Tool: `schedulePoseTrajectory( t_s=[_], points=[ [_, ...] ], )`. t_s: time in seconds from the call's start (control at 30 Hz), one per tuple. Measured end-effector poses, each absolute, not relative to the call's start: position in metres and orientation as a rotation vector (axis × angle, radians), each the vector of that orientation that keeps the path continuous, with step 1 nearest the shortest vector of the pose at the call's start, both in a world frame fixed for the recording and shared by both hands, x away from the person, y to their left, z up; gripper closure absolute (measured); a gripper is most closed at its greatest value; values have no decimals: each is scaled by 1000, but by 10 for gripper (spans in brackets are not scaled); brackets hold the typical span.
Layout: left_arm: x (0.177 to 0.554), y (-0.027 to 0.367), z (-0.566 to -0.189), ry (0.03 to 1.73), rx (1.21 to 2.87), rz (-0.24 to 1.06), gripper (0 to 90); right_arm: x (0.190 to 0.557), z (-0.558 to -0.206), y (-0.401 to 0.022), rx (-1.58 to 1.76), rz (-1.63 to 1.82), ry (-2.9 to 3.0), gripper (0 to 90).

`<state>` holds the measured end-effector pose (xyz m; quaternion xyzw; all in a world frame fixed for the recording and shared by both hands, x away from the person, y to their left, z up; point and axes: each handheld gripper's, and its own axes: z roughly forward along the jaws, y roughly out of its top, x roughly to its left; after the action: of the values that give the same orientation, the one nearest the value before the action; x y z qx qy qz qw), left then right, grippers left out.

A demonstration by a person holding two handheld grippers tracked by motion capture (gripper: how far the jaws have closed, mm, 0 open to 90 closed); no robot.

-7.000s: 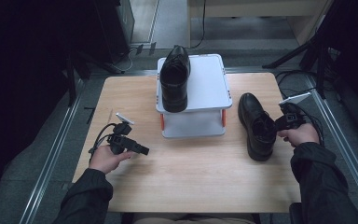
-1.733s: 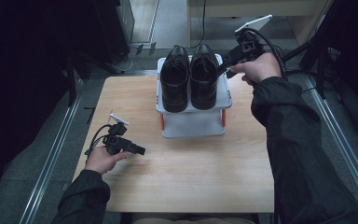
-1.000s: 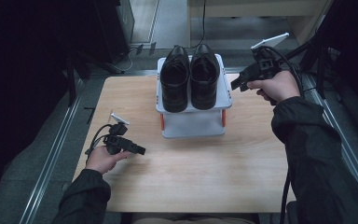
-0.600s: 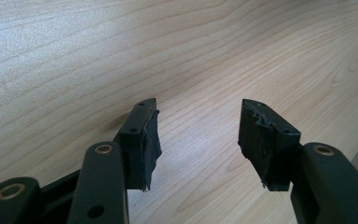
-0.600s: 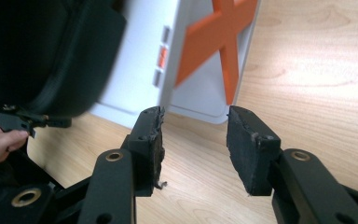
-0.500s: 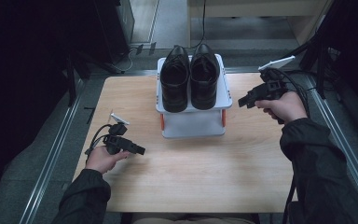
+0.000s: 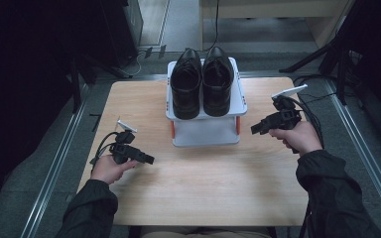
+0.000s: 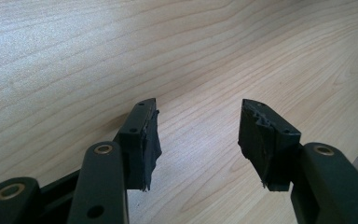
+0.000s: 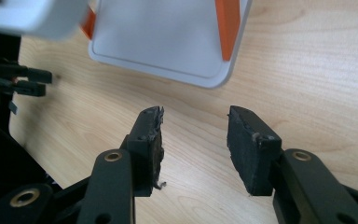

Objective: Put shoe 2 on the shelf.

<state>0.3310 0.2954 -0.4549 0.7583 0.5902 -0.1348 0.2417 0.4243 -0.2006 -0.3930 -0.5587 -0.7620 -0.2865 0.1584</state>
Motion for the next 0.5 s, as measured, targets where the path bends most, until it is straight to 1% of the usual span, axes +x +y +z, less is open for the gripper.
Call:
schedulePoseTrajectory(
  t_s=[0.27,0.5],
  points=[
    [330,294,-454,1617,2076,-358,468,412,-418,-202,-1534,-837,-2209,542],
    [330,293,-454,1614,2081,-358,466,401,-434,-202,-1509,-856,-2208,536]
  ],
)
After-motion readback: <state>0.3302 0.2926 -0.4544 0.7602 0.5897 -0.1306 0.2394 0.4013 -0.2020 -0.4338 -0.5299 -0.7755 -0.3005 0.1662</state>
